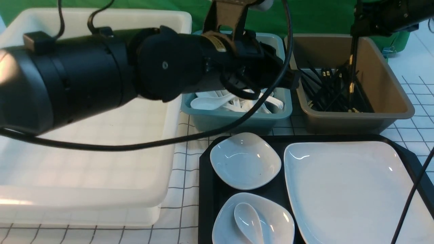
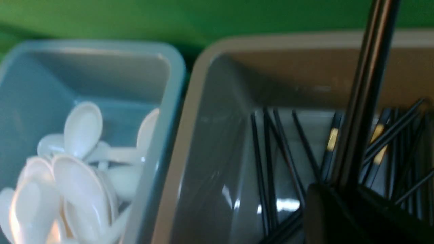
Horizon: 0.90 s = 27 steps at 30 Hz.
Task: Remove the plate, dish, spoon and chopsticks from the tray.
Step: Use the right arm to put the chopsticks into the small storage box on the right, then use the left arm to grab a soup spoon from the plate
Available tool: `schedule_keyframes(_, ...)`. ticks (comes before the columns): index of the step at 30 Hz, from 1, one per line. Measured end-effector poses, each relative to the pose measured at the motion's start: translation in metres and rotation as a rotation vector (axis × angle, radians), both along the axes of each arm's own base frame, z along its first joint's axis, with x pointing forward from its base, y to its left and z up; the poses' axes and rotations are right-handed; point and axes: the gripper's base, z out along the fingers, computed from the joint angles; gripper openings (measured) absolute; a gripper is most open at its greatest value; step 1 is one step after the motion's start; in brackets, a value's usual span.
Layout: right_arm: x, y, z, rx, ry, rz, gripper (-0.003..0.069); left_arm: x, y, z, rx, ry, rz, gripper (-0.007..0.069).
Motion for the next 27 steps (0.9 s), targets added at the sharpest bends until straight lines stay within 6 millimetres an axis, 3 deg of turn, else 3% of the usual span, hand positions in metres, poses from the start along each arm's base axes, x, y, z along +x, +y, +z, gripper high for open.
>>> schedule_keyframes(3, -0.001, 0.001, -0.012, 0.008, 0.067, 0.014, 0.0108, -0.001, 0.0, 0.0, 0.016, 0.005, -0.01, -0.0003)
schedule_keyframes(7, -0.007, 0.003, -0.028, 0.043, 0.218, 0.005, 0.0288, -0.004, 0.0, -0.004, 0.053, 0.05, -0.033, -0.0003)
schedule_keyframes(11, -0.012, 0.003, -0.025, 0.069, 0.278, -0.019, 0.0404, -0.01, 0.001, -0.012, 0.113, 0.133, -0.07, -0.0003)
schedule_keyframes(13, -0.013, 0.004, -0.02, 0.07, 0.272, -0.022, 0.0401, -0.012, 0.001, -0.015, 0.134, 0.165, -0.084, -0.0003)
schedule_keyframes(18, -0.049, 0.02, 0.055, 0.015, 0.123, 0.049, 0.0162, -0.029, 0.006, -0.03, 0.245, 0.396, -0.147, -0.0003)
schedule_keyframes(19, -0.056, 0.022, 0.065, 0.003, 0.102, 0.062, 0.0143, -0.032, 0.006, -0.032, 0.255, 0.424, -0.156, -0.0003)
schedule_keyframes(20, -0.076, 0.028, 0.088, -0.024, 0.061, 0.091, 0.0087, -0.037, 0.007, -0.034, 0.274, 0.489, -0.175, -0.0003)
schedule_keyframes(22, -0.11, 0.038, 0.115, -0.09, 0.019, 0.127, 0.004, -0.05, 0.004, -0.038, 0.317, 0.569, -0.226, -0.0003)
schedule_keyframes(25, -0.142, 0.047, 0.124, -0.145, 0.014, 0.178, 0.0027, -0.067, -0.004, -0.044, 0.411, 0.62, -0.293, -0.0003)
schedule_keyframes(26, -0.161, 0.052, 0.129, -0.173, 0.003, 0.217, 0.0029, -0.075, -0.009, -0.049, 0.465, 0.632, -0.305, -0.0003)
schedule_keyframes(27, -0.164, 0.054, 0.129, -0.178, 0.005, 0.226, 0.003, -0.077, -0.011, -0.05, 0.472, 0.639, -0.303, -0.0003)
